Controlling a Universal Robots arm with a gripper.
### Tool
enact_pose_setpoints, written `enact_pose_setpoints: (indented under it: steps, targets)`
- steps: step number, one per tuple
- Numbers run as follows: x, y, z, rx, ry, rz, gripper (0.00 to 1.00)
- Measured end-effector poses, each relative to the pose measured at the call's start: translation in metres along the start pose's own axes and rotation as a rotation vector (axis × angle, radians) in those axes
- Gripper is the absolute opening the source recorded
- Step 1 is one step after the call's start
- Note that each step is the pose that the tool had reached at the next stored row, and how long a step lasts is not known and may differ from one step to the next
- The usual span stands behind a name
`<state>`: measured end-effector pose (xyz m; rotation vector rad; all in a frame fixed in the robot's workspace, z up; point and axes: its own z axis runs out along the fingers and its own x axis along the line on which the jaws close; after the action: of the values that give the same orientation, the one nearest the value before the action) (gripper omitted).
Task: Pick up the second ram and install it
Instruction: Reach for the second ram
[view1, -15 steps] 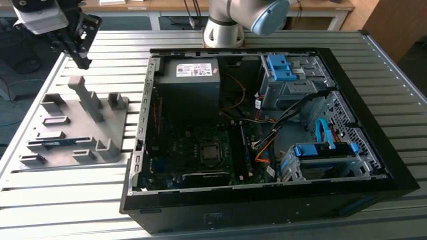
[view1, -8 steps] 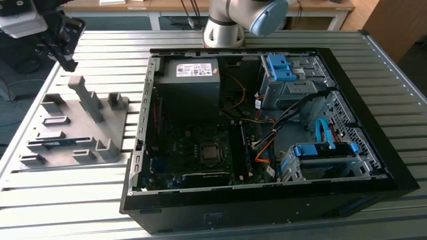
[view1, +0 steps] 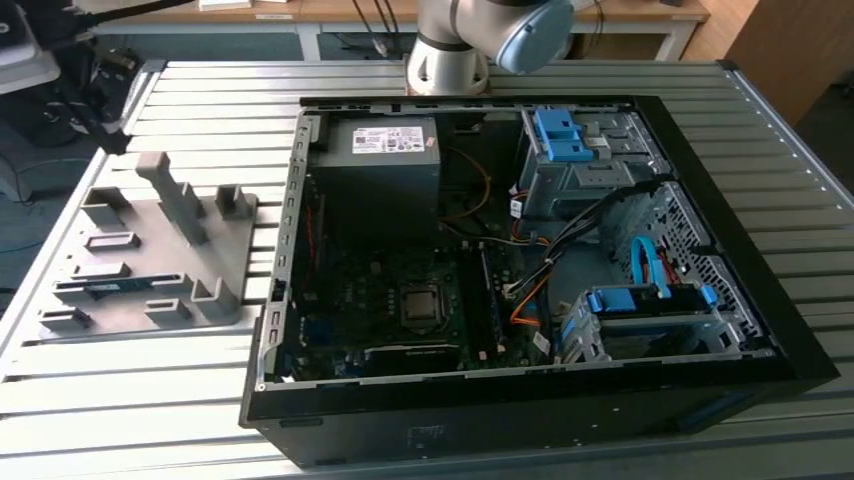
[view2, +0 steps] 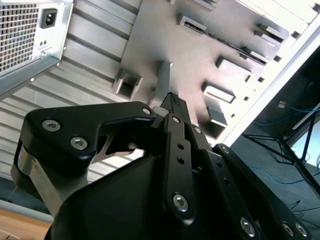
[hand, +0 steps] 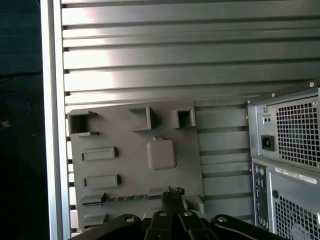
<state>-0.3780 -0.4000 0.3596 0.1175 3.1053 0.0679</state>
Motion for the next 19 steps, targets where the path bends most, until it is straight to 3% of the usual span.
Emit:
enact_pose_setpoints:
  steps: [5, 7, 10, 12, 19]
  targets:
    - [0.009, -0.0079, 0.0078, 0.0002, 0.0036, 0.0, 0.1]
    - [0.0109, -0.0102, 0.0096, 0.0011, 0.0165, 0.001, 0.1]
    - [0.0132, -0.0138, 0.0113, 0.0035, 0.0444, 0.002, 0.1]
    - [0.0133, -0.0151, 0.0139, 0.0042, 0.0571, -0.006, 0.1]
    - [0.0142, -0.0163, 0.0237, 0.006, 0.0872, -0.082, 0.1]
